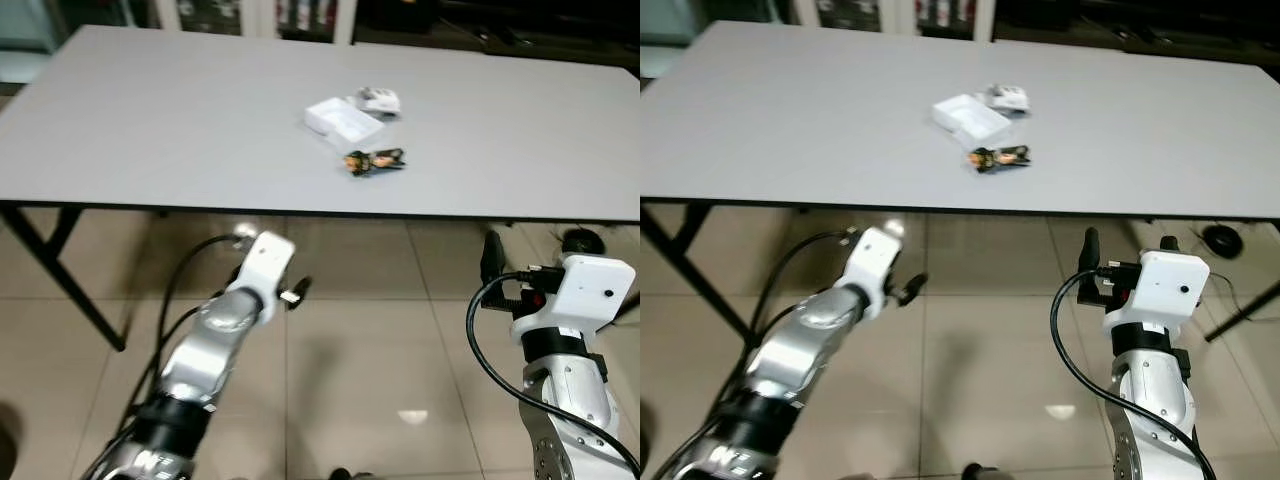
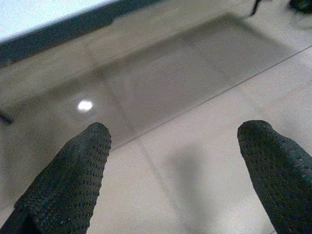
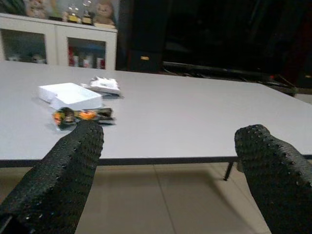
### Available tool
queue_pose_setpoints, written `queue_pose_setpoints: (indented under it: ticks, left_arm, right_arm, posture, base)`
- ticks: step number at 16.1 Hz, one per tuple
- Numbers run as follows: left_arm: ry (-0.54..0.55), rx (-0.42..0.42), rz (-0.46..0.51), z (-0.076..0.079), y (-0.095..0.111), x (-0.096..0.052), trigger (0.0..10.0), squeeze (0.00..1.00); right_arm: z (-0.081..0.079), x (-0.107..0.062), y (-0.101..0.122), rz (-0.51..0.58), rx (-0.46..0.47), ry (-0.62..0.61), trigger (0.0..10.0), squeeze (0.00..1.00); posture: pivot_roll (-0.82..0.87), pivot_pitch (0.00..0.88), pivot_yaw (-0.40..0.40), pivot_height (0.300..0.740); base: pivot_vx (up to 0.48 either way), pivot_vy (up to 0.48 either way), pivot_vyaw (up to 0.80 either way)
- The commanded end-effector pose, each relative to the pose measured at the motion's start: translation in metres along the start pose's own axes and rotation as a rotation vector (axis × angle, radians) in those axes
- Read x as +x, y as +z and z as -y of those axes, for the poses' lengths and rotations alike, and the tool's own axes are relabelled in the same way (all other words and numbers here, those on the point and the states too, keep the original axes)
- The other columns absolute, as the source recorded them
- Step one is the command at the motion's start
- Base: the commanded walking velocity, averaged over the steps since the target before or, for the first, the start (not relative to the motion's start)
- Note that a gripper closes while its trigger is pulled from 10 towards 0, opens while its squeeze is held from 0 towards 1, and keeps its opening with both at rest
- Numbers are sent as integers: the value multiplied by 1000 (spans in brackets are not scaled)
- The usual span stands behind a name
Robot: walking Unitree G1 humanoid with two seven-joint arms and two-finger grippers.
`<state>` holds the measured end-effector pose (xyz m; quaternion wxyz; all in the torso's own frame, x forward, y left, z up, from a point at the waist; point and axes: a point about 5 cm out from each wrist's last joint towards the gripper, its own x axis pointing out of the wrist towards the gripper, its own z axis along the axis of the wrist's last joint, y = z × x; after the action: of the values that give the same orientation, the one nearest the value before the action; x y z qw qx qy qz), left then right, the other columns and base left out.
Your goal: Picking trash to rubbish bin
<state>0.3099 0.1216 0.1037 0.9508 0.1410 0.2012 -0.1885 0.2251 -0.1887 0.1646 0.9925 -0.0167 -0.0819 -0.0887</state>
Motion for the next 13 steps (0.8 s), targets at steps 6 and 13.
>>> queue_pose_setpoints:
  ticks: [6, 13]
  left_arm:
    - [17, -55, 21, 4, -1, 7, 10000, 0]
    - [215, -199, 262, -25, 12, -6, 10000, 0]
  right_arm:
    - [1, 0, -5, -20, -17, 3, 10000, 0]
    - [2, -3, -5, -27, 11, 19, 10000, 0]
  posture:
    - [174, 85, -71, 740]
    - [172, 88, -79, 740]
  base:
    - [0, 0, 0]
    - [0, 0, 0]
